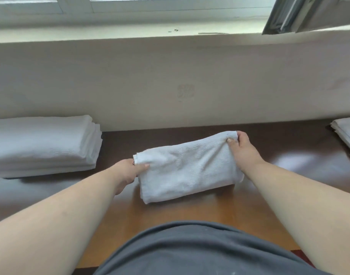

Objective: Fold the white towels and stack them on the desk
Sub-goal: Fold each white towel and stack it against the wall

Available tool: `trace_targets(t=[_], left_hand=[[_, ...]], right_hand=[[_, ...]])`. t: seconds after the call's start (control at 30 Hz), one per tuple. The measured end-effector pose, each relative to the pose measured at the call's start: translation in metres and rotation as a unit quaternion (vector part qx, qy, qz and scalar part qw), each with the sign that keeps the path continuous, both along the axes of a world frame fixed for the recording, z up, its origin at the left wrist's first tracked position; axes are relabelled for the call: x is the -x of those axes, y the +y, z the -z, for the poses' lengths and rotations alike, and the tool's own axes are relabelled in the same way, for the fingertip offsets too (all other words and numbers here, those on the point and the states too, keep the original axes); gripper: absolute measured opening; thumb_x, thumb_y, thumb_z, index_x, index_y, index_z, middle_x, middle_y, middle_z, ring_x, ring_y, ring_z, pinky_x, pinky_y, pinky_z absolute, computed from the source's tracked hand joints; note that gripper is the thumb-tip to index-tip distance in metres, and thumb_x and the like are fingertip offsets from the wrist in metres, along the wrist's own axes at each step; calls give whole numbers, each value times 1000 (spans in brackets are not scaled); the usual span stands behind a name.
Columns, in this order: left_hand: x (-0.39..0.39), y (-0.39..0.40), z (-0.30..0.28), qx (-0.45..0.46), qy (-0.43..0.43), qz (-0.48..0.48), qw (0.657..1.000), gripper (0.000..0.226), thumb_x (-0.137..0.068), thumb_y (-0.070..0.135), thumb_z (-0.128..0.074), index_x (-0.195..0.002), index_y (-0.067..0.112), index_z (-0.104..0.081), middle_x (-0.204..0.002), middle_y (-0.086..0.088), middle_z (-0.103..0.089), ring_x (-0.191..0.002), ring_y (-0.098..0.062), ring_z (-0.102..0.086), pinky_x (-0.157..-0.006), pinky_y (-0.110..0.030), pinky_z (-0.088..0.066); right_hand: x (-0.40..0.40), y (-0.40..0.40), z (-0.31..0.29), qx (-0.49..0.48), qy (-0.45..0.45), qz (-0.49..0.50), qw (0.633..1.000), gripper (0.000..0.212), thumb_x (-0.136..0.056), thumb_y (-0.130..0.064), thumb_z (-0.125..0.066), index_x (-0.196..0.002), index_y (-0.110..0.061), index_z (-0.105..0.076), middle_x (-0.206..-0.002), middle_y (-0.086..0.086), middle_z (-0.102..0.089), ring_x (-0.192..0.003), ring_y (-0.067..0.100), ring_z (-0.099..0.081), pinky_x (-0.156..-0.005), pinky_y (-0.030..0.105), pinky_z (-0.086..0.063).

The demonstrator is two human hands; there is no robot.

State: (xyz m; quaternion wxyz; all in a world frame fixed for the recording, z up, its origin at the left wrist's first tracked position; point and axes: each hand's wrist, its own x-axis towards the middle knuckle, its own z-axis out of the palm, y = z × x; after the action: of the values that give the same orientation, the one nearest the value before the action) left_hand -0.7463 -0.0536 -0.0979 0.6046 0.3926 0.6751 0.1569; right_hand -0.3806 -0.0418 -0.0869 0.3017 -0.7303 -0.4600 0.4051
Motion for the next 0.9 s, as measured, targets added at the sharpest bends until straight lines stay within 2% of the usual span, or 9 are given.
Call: trace_targets(t=[0.07,0.17,0.23,0.3,0.43,0.53,0.67,0.77,0.9], left_hand=[[-8,2,12,-47,26,-58,997,38,-93,41,-61,-126,26,-51,-118,6,-62,-111,-17,-56,-98,-38,-42],[-23,4,23,-75,74,-113,988,42,-96,45,-51,-134,30,-41,-106,10,-59,-94,-12,-57,-83,-33,-46],[-31,8,29,-81,97,-120,985,39,-97,46,-46,-132,30,-40,-109,4,-59,-97,-21,-58,-88,-37,-47],[-36,13,35,-87,113,-118,983,30,-99,46,-43,-124,31,-41,-107,-1,-60,-97,-26,-58,-94,-42,-45],[-41,19,42,-130,185,-87,970,19,-100,47,-38,-106,28,-38,-84,5,-55,-81,-25,-54,-80,-36,-39],[-42,26,41,-141,201,-85,966,21,-100,46,-38,-106,26,-42,-83,7,-53,-76,-20,-51,-77,-33,-36],[-39,38,42,-122,227,-69,964,28,-100,47,-38,-112,22,-47,-98,-4,-59,-88,-29,-53,-81,-35,-41],[-38,45,44,-70,256,-57,962,38,-100,44,-40,-127,17,-43,-115,-14,-59,-99,-35,-55,-86,-39,-44],[-56,46,35,-96,248,-171,949,60,-96,34,-53,-147,20,-25,-142,-14,-43,-124,-36,-46,-104,-44,-37]], right_hand=[[2,9,6,26,-3,4,1000,44,-97,-52,-41,-136,-34,-36,-113,-4,-58,-104,21,-55,-88,36,-42],[1,13,11,97,-18,20,995,43,-91,-55,-47,-121,-24,-49,-104,-3,-60,-94,20,-58,-78,34,-45],[-3,9,18,123,-38,1,992,28,-89,-43,-48,-96,-17,-57,-87,-2,-60,-75,19,-56,-63,30,-40],[-7,2,29,131,-50,-7,990,19,-89,-33,-47,-88,-16,-54,-79,-2,-58,-73,21,-55,-61,30,-38],[-4,-5,42,113,-60,18,992,25,-98,-38,-45,-121,-33,-39,-95,-9,-55,-82,16,-55,-66,31,-40],[5,-5,47,105,-92,16,990,31,-100,-36,-42,-130,-29,-34,-94,-4,-59,-80,21,-56,-72,36,-41],[8,0,51,102,-126,11,987,29,-100,-38,-38,-128,-30,-33,-90,-5,-59,-77,19,-56,-70,37,-40],[7,10,51,131,-135,47,981,33,-97,-46,-46,-115,-21,-34,-99,-1,-56,-86,27,-56,-74,37,-39],[8,17,40,151,-87,126,977,51,-88,-54,-59,-105,-14,-32,-109,4,-48,-95,29,-50,-79,36,-39]])
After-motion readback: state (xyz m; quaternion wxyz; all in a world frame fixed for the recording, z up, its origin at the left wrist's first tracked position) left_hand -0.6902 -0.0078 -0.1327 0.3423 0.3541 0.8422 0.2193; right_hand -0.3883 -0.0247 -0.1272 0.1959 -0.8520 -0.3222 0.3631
